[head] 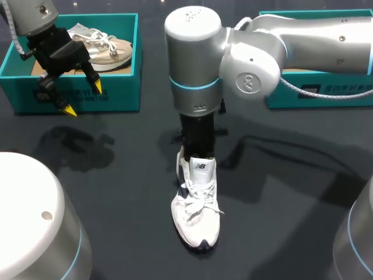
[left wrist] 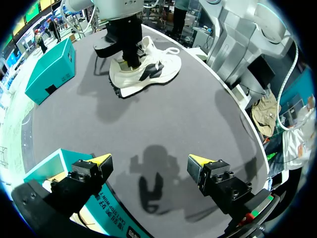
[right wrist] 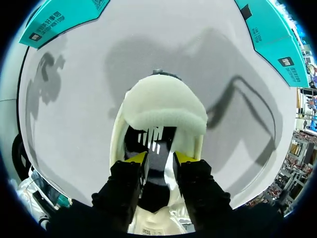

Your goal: Take the shoe out of the shoebox, open the shoe tongue, remove and reinsert the insole, then place the shoe into the shoebox

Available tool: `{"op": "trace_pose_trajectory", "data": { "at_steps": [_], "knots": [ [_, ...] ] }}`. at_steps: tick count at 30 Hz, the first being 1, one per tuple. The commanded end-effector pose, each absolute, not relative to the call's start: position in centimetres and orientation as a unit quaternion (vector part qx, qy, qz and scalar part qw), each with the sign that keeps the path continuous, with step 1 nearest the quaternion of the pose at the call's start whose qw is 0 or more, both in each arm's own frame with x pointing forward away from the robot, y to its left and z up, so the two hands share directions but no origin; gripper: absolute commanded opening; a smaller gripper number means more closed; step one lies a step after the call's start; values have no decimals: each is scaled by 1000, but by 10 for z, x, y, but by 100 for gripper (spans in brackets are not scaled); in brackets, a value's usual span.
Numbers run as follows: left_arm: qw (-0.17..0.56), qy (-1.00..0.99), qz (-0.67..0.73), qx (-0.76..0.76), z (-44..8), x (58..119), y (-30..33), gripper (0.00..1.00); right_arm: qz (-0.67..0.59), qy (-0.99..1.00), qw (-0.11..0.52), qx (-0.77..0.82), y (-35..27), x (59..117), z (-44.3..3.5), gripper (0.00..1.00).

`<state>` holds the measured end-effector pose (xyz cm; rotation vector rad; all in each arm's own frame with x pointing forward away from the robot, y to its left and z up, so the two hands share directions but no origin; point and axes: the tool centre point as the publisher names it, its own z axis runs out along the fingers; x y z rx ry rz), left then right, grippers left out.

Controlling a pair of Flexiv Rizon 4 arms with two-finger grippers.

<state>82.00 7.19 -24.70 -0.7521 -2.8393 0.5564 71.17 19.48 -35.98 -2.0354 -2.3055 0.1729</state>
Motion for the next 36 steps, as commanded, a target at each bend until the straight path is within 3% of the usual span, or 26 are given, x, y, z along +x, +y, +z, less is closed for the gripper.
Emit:
{"op": "trace_pose_trajectory", "data": {
  "at_steps": [1,28,36],
  "knots": [
    [75,-947,185,-251,-247,819,72,100,81,-743,30,-663,204,713,-360,38],
    [75,-947,185,-251,-247,819,72,100,68,-755,2,-653,208,703,-331,35],
    [75,-947,185,-251,-247,819,72,100,67,-754,21,-653,204,701,-333,35]
  ]
}}
